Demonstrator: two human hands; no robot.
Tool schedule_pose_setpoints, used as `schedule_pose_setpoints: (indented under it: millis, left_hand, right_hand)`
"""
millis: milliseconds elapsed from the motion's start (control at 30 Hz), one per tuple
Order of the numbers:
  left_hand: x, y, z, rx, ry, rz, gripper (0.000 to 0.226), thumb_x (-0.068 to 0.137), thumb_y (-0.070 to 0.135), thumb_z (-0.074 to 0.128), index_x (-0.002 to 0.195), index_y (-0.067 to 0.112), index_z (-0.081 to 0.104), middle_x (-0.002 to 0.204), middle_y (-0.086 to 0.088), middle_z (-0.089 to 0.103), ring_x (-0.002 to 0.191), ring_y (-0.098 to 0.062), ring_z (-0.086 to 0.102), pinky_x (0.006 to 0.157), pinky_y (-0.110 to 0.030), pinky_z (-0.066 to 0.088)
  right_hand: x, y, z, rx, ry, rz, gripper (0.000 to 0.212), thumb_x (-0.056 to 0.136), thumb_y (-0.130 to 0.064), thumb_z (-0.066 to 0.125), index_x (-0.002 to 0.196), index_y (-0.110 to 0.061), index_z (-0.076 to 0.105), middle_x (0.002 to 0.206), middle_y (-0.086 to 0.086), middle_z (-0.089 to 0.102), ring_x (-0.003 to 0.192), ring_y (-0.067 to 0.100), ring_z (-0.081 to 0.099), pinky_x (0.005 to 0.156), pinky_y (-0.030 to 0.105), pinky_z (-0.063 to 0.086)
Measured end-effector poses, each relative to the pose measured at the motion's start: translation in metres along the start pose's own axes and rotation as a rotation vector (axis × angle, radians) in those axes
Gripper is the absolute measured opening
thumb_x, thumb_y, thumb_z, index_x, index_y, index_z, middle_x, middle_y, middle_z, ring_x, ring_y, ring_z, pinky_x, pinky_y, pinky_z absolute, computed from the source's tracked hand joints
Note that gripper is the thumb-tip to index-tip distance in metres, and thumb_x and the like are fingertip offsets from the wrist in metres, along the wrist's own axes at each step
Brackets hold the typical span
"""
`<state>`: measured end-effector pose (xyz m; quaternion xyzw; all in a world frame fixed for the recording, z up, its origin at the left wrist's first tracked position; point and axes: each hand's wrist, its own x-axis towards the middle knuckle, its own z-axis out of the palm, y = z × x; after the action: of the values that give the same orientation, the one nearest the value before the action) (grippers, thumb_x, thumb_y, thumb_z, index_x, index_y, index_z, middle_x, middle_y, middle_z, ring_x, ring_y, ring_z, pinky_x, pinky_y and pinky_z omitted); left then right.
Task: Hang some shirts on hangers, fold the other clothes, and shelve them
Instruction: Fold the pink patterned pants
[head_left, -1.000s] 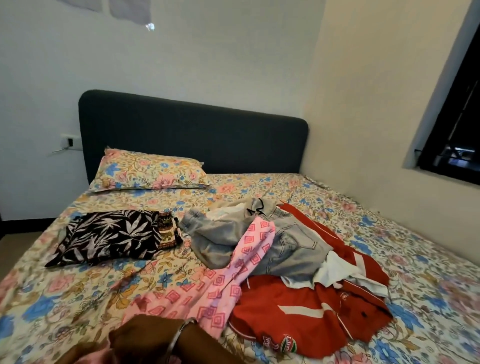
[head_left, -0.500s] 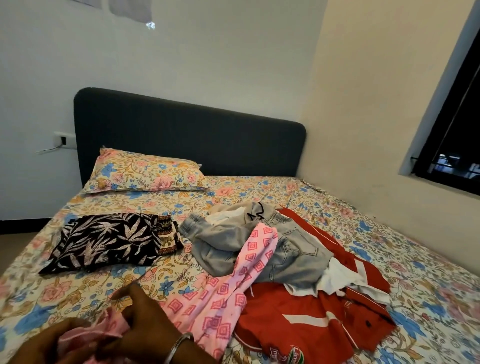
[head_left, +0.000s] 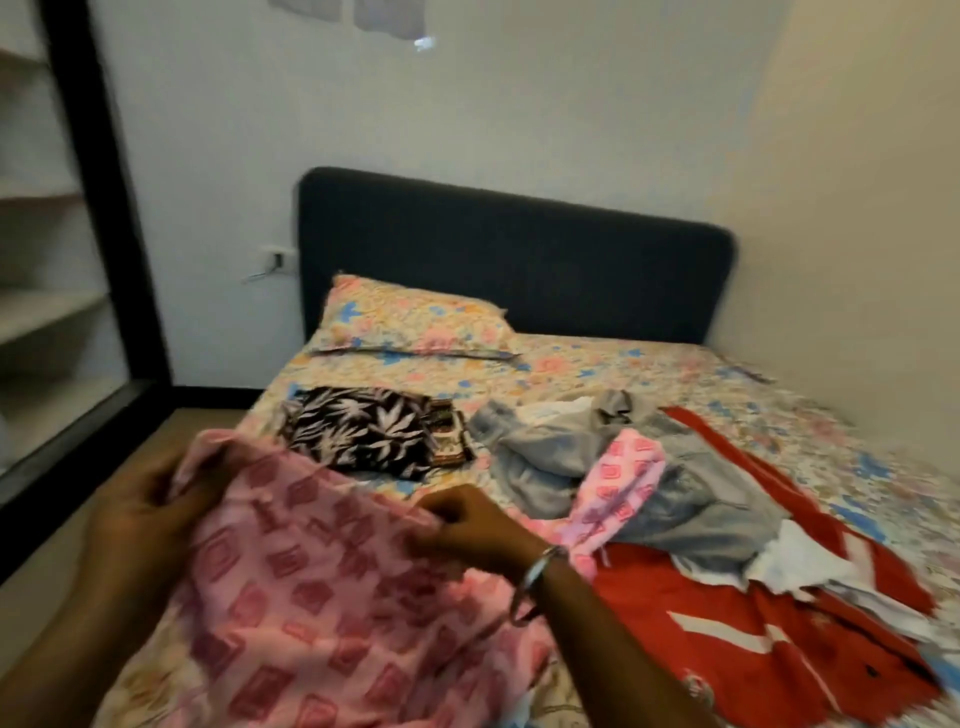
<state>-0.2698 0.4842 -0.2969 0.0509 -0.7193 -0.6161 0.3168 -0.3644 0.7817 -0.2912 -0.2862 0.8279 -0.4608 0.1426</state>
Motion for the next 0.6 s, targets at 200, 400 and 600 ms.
schedule_pose_setpoints:
  millis: [200, 400, 600]
  left_hand:
    - [-0.013, 0.03, 0.014, -0.114, 0.161, -0.023, 0.008, 0.089, 0.02, 0.076, 0.095, 0.016, 0.078, 0.082, 0.002, 0.077, 0.074, -0.013, 0.07, 0.065, -0.028, 0.058]
    - [-0.01, 0.025, 0.007, -0.039, -0.011, -0.203, 0.029, 0.088, 0.04, 0.07, 0.097, 0.013, 0.075, 0.087, -0.013, 0.077, 0.072, -0.027, 0.075, 0.056, -0.032, 0.06]
    - [-0.013, 0.052, -0.001, 0.067, -0.647, -0.362, 0.027, 0.086, 0.019, 0.07, 0.111, 0.008, 0.069, 0.099, -0.015, 0.077, 0.086, -0.036, 0.075, 0.063, -0.033, 0.063]
  right_hand:
    - [-0.004, 0.034, -0.02, 0.108, -0.019, 0.085, 0.047, 0.066, -0.043, 0.08, 0.081, 0.001, 0.071, 0.069, 0.004, 0.066, 0.062, 0.012, 0.057, 0.062, 0.034, 0.047]
    - [-0.014, 0.001, -0.052, 0.765, 0.169, 0.018, 0.037, 0.088, -0.03, 0.068, 0.1, 0.005, 0.073, 0.106, 0.026, 0.071, 0.09, 0.032, 0.069, 0.085, 0.042, 0.056]
    - [-0.022, -0.019, -0.074, 0.98, 0.208, 0.004, 0.03, 0.1, -0.032, 0.052, 0.104, -0.006, 0.067, 0.101, 0.015, 0.072, 0.088, 0.029, 0.069, 0.081, 0.04, 0.059]
